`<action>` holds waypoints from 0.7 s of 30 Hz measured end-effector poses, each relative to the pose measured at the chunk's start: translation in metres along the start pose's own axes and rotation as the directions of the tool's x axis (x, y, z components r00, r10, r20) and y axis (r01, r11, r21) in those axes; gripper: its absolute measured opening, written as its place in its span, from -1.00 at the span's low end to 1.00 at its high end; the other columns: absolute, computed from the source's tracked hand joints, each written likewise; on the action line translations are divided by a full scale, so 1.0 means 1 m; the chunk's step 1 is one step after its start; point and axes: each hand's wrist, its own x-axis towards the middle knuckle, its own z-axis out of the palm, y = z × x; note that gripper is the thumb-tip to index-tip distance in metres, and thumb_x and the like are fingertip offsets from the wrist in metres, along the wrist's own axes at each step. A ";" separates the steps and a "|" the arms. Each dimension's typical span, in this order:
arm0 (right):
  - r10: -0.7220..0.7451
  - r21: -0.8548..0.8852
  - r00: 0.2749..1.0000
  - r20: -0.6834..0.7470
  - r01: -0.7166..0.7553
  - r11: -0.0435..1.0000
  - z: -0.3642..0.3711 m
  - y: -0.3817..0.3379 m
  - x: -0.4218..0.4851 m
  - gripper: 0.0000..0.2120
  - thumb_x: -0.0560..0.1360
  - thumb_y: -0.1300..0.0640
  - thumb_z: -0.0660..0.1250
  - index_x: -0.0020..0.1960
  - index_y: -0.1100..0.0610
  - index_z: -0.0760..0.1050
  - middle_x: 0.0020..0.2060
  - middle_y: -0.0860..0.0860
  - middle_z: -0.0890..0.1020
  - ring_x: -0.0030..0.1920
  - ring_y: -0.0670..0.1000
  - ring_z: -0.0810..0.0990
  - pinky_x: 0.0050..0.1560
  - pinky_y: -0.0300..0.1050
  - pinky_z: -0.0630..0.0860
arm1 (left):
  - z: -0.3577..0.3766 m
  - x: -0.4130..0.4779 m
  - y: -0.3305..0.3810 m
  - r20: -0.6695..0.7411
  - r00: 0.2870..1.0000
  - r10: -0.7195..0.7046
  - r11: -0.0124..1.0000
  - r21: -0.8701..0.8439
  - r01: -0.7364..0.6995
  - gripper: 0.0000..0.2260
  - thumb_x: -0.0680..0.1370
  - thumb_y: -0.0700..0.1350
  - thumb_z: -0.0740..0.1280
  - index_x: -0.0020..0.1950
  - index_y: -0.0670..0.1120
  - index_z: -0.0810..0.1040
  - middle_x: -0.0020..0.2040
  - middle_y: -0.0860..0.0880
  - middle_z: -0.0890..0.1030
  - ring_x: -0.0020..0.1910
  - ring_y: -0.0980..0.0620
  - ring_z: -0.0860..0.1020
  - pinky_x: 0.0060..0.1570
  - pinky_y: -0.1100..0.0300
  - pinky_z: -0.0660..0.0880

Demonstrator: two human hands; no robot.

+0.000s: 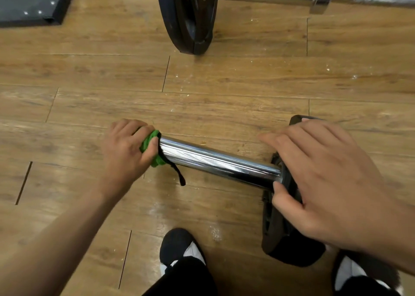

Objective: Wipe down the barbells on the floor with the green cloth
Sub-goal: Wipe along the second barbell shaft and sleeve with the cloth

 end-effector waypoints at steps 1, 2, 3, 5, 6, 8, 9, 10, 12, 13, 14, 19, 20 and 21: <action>0.015 0.005 1.000 0.004 -0.015 1.000 -0.001 0.002 0.003 -0.43 0.42 -0.07 0.21 0.34 0.18 0.52 0.07 0.07 0.60 0.10 0.20 0.54 0.24 0.14 0.38 | 0.003 0.000 0.008 -0.013 0.998 -0.064 0.998 0.004 0.064 -0.66 0.66 -0.01 0.21 0.00 -0.20 0.69 -0.04 -0.14 0.68 -0.07 -0.20 0.56 -0.02 -0.07 0.37; 0.031 0.014 0.999 0.011 -0.031 0.999 -0.001 0.005 0.006 -0.44 0.42 -0.07 0.20 0.34 0.17 0.52 0.07 0.07 0.59 0.09 0.19 0.54 0.22 0.12 0.37 | 0.006 -0.001 0.023 -0.022 0.993 -0.114 0.993 0.006 0.115 -0.66 0.67 0.00 0.21 0.01 -0.19 0.69 -0.02 -0.15 0.67 -0.04 -0.19 0.55 0.02 -0.08 0.37; 0.045 0.026 0.999 0.016 -0.046 0.999 -0.002 0.009 0.009 -0.44 0.42 -0.06 0.19 0.34 0.16 0.51 0.07 0.06 0.59 0.09 0.18 0.54 0.20 0.10 0.35 | 0.009 0.000 0.042 -0.029 0.992 -0.123 0.992 -0.004 0.123 -0.66 0.67 0.00 0.21 0.02 -0.19 0.69 0.00 -0.15 0.66 -0.02 -0.18 0.54 0.05 -0.09 0.36; 0.067 0.060 0.998 0.016 -0.068 0.996 -0.003 0.014 0.014 -0.44 0.40 -0.06 0.18 0.33 0.14 0.51 0.10 0.05 0.59 0.10 0.17 0.54 0.16 0.11 0.37 | 0.017 -0.001 0.088 -0.027 0.999 -0.036 0.998 -0.044 0.035 -0.68 0.66 0.00 0.24 0.06 -0.18 0.68 0.04 -0.16 0.64 0.02 -0.18 0.54 0.09 -0.08 0.36; 0.079 0.075 0.997 0.017 -0.080 0.994 -0.004 0.017 0.018 -0.43 0.39 -0.06 0.17 0.33 0.13 0.51 0.11 0.06 0.59 0.11 0.17 0.54 0.15 0.12 0.39 | 0.023 -0.002 0.115 -0.015 1.000 0.020 0.998 -0.057 -0.021 -0.68 0.65 0.03 0.25 0.11 -0.17 0.68 0.08 -0.16 0.64 0.07 -0.17 0.53 0.13 -0.07 0.36; 0.110 0.082 0.993 0.029 -0.112 0.990 -0.006 0.022 0.024 -0.44 0.39 -0.06 0.15 0.32 0.14 0.51 0.15 0.07 0.59 0.15 0.18 0.55 0.15 0.15 0.43 | 0.032 -0.005 0.165 0.029 0.993 0.111 0.992 -0.065 -0.109 -0.63 0.65 0.11 0.26 0.23 -0.14 0.65 0.18 -0.17 0.63 0.22 -0.17 0.49 0.30 -0.10 0.33; 0.130 0.071 0.991 0.035 -0.133 0.989 -0.008 0.023 0.025 -0.44 0.41 -0.05 0.13 0.32 0.15 0.51 0.17 0.09 0.59 0.17 0.19 0.55 0.17 0.16 0.44 | 0.036 -0.007 0.183 0.047 0.988 0.145 0.988 -0.066 -0.142 -0.60 0.67 0.14 0.25 0.29 -0.13 0.63 0.23 -0.17 0.62 0.28 -0.18 0.48 0.40 -0.13 0.30; 0.148 0.041 0.988 0.035 -0.149 0.988 -0.010 0.023 0.026 -0.46 0.42 -0.03 0.11 0.31 0.17 0.52 0.19 0.11 0.59 0.19 0.20 0.54 0.20 0.18 0.44 | 0.039 -0.007 0.192 0.053 0.983 0.177 0.983 -0.061 -0.174 -0.58 0.68 0.16 0.24 0.33 -0.11 0.62 0.26 -0.17 0.61 0.32 -0.19 0.48 0.46 -0.14 0.28; 0.146 -0.045 0.989 0.017 -0.145 0.988 -0.010 0.016 0.021 -0.49 0.45 0.00 0.08 0.25 0.21 0.55 0.21 0.18 0.59 0.21 0.25 0.54 0.25 0.22 0.41 | 0.041 -0.002 0.185 0.036 0.961 0.272 0.962 -0.020 -0.272 -0.55 0.70 0.19 0.22 0.38 -0.09 0.60 0.28 -0.17 0.62 0.34 -0.20 0.51 0.49 -0.11 0.27; 0.132 -0.077 0.991 0.014 -0.130 0.988 -0.009 0.011 0.018 -0.50 0.45 0.01 0.08 0.21 0.22 0.57 0.22 0.21 0.60 0.22 0.27 0.54 0.30 0.23 0.38 | 0.041 0.001 0.172 0.032 0.944 0.329 0.944 0.003 -0.329 -0.55 0.70 0.20 0.23 0.39 -0.09 0.59 0.28 -0.17 0.62 0.33 -0.19 0.52 0.47 -0.09 0.30; 0.114 -0.098 0.993 0.017 -0.112 0.989 -0.007 0.006 0.015 -0.52 0.44 0.00 0.09 0.18 0.21 0.59 0.21 0.21 0.61 0.23 0.28 0.55 0.36 0.25 0.34 | 0.042 0.005 0.157 0.026 0.930 0.366 0.930 0.021 -0.366 -0.54 0.70 0.21 0.23 0.40 -0.09 0.58 0.28 -0.18 0.62 0.32 -0.19 0.53 0.45 -0.09 0.32; 0.127 -0.094 0.992 0.026 -0.124 0.988 -0.003 0.013 0.026 -0.57 0.37 -0.06 0.18 0.03 0.14 0.66 0.14 0.10 0.67 0.17 0.24 0.59 0.45 0.24 0.27 | 0.041 0.016 0.065 -0.047 0.969 0.241 0.969 0.060 -0.238 -0.54 0.73 0.22 0.09 0.33 -0.12 0.49 0.19 -0.27 0.62 0.23 -0.22 0.48 0.33 -0.13 0.34; 0.136 -0.085 0.991 0.020 -0.134 0.987 -0.004 0.018 0.031 -0.58 0.36 -0.07 0.18 0.03 0.12 0.66 0.11 0.08 0.68 0.14 0.23 0.59 0.42 0.22 0.28 | 0.039 0.019 0.046 -0.045 0.980 0.194 0.979 0.073 -0.190 -0.52 0.73 0.22 0.06 0.32 -0.13 0.49 0.19 -0.27 0.60 0.22 -0.23 0.48 0.31 -0.15 0.35; 0.148 -0.065 0.989 0.014 -0.147 0.987 -0.006 0.024 0.036 -0.57 0.36 -0.07 0.17 0.03 0.10 0.65 0.09 0.07 0.68 0.13 0.22 0.60 0.38 0.19 0.31 | 0.036 0.023 0.028 -0.039 0.988 0.151 0.986 0.081 -0.147 -0.49 0.73 0.23 0.03 0.31 -0.14 0.50 0.19 -0.27 0.59 0.21 -0.24 0.48 0.29 -0.16 0.36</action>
